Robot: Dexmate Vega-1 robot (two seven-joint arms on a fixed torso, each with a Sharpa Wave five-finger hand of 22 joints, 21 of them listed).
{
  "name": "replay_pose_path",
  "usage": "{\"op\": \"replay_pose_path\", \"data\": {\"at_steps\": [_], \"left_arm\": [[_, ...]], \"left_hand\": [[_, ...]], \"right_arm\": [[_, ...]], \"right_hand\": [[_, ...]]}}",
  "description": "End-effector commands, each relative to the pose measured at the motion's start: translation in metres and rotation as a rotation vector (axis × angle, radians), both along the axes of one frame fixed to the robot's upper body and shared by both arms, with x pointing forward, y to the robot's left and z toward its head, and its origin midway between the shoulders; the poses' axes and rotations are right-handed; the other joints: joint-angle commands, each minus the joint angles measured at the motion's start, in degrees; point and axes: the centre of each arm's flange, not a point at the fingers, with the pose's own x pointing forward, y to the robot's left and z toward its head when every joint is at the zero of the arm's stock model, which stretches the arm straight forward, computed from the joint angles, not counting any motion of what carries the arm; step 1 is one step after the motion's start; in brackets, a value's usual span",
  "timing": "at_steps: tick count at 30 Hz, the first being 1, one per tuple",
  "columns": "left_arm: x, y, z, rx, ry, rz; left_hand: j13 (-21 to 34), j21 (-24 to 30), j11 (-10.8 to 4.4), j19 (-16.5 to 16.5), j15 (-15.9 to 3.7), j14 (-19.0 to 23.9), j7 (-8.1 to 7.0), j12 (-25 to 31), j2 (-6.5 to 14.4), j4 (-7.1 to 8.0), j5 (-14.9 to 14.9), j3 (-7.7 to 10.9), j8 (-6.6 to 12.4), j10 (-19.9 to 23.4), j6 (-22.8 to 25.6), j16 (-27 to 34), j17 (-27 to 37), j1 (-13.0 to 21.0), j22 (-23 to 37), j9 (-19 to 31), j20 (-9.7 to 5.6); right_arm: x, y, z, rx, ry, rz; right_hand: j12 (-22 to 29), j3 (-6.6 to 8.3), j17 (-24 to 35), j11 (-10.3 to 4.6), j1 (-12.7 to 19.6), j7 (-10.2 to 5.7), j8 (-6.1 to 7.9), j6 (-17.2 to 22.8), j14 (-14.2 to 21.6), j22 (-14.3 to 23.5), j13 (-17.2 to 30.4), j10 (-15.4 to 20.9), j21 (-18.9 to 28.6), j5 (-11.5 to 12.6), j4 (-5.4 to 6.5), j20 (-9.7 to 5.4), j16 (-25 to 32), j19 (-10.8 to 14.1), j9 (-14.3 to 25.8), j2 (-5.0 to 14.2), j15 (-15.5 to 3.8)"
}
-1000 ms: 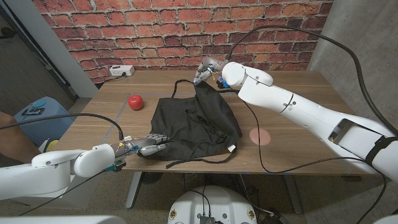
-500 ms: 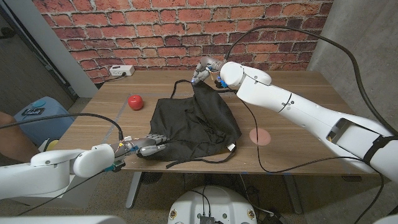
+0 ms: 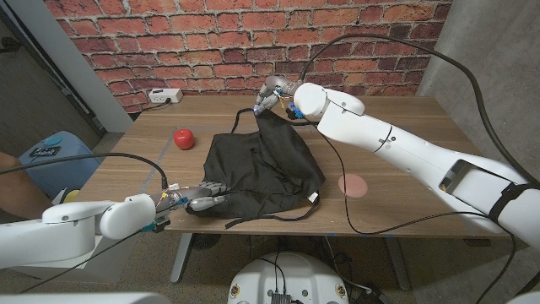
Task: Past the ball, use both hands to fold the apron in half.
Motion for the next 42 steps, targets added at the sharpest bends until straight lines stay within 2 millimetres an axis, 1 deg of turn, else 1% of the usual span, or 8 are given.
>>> {"op": "replay_pose_path", "data": {"at_steps": [1, 6, 13, 16, 23, 27, 29, 42], "left_arm": [[0.003, -0.001, 0.002, 0.004, 0.002, -0.013], [0.004, -0.001, 0.002, 0.002, 0.004, -0.016], [0.005, 0.0, 0.0, -0.007, 0.006, -0.015], [0.006, 0.0, 0.0, -0.009, 0.008, -0.017], [0.007, 0.0, -0.001, -0.017, 0.008, -0.015], [0.006, 0.0, -0.002, -0.017, 0.011, -0.017], [0.006, -0.001, -0.002, -0.019, 0.011, -0.018], [0.005, -0.004, -0.004, -0.026, 0.013, -0.019]], "left_hand": [[0.2, 0.0, 0.22, -7.3, 0.04, -2.7, 0.06, 0.0, 0.2, -0.14, 0.0, 0.39, 0.28, -0.3, 0.2, -0.2, 0.1, 0.4, 0.0, 0.1, 1.8], [0.2, 0.0, 0.26, -7.4, 0.01, -2.7, 0.06, 0.0, 0.2, -0.15, 0.0, 0.49, 0.25, -0.3, 0.1, -0.2, 0.1, 0.5, 0.0, 0.1, 1.84], [0.2, -0.1, 0.22, -7.3, 0.04, -2.7, 0.12, 0.0, 0.2, -0.17, 0.0, 0.65, 0.27, -0.3, 0.1, -0.2, 0.1, 0.5, 0.0, 0.1, 1.85], [0.2, -0.1, 0.23, -7.4, 0.05, -2.8, 0.05, 0.0, 0.2, -0.18, -0.1, 0.73, 0.26, -0.3, 0.1, -0.2, 0.1, 0.5, 0.0, 0.1, 1.84], [0.2, -0.1, 0.3, -7.4, 0.11, -2.8, 0.12, 0.0, 0.2, -0.21, -0.1, 0.91, 0.27, -0.3, 0.1, -0.2, 0.1, 0.6, 0.0, 0.1, 1.85], [0.2, -0.1, 0.29, -7.4, 0.06, -2.7, 0.07, 0.0, 0.2, -0.22, -0.1, 1.01, 0.28, -0.3, 0.2, -0.2, 0.1, 0.6, 0.0, 0.1, 1.87], [0.2, -0.1, 0.24, -7.4, 0.09, -2.7, 0.09, 0.0, 0.2, -0.23, -0.1, 1.07, 0.26, -0.3, 0.1, -0.2, 0.0, 0.6, 0.0, 0.1, 1.91], [0.2, -0.1, 0.19, -7.4, 0.06, -2.7, 0.02, 0.0, 0.2, -0.27, -0.2, 1.39, 0.24, -0.3, 0.0, -0.2, 0.0, 0.7, 0.0, 0.1, 1.88]], "right_arm": [[-0.008, 0.021, 0.002, -0.011, -0.001, 0.045], [-0.007, 0.031, 0.0, -0.023, 0.006, 0.062], [-0.001, 0.041, -0.008, -0.038, 0.026, 0.074], [0.003, 0.047, -0.011, -0.048, 0.039, 0.081], [0.011, 0.056, -0.016, -0.057, 0.065, 0.096], [0.016, 0.061, -0.02, -0.061, 0.081, 0.094], [0.018, 0.064, -0.021, -0.06, 0.089, 0.094], [0.034, 0.084, -0.028, -0.063, 0.142, 0.1]], "right_hand": [[-0.2, -0.31, 0.2, 0.1, 0.8, 0.33, 0.18, 0.3, 0.5, 0.1, 0.2, 0.2, 0.3, -0.2, -0.01, -0.53, -0.5, 0.0, 0.3, 0.15, -1.74], [-0.3, -0.36, 0.3, 0.18, 0.8, 0.25, 0.09, 0.1, 0.5, 0.1, 0.3, 0.2, 0.3, -0.3, 0.01, -0.57, -0.7, 0.0, 0.3, 0.24, -1.74], [-0.3, -0.46, 0.4, 0.24, 0.9, 0.2, 0.0, 0.1, 0.7, 0.1, 0.3, 0.2, 0.4, -0.4, -0.01, -0.51, -1.0, 0.1, 0.3, 0.2, -1.78], [-0.4, -0.48, 0.4, 0.22, 0.9, 0.23, 0.01, 0.1, 0.8, 0.1, 0.3, 0.2, 0.4, -0.4, -0.01, -0.49, -1.1, 0.2, 0.3, 0.25, -1.74], [-0.4, -0.56, 0.6, 0.16, 1.0, 0.3, -0.03, 0.1, 1.0, 0.1, 0.4, 0.4, 0.5, -0.5, -0.03, -0.48, -1.4, 0.3, 0.3, 0.26, -1.58], [-0.4, -0.64, 0.6, 0.19, 1.0, 0.08, -0.03, 0.2, 1.1, 0.1, 0.6, 0.3, 0.6, -0.5, -0.08, -0.38, -1.6, 0.6, 0.3, 0.17, -1.59], [-0.4, -0.65, 0.7, -0.08, 1.0, 0.08, -0.08, 0.1, 1.0, 0.1, 0.6, 0.2, 0.6, -0.5, -0.06, -0.37, -1.8, 0.6, 0.3, 0.21, -1.59], [-0.6, -0.77, 1.0, 0.07, 1.1, -0.1, -0.13, 0.2, 1.2, 0.1, 0.6, 0.3, 0.7, -0.7, -0.05, -0.38, -2.2, 0.6, 0.3, 0.26, -1.71]]}}
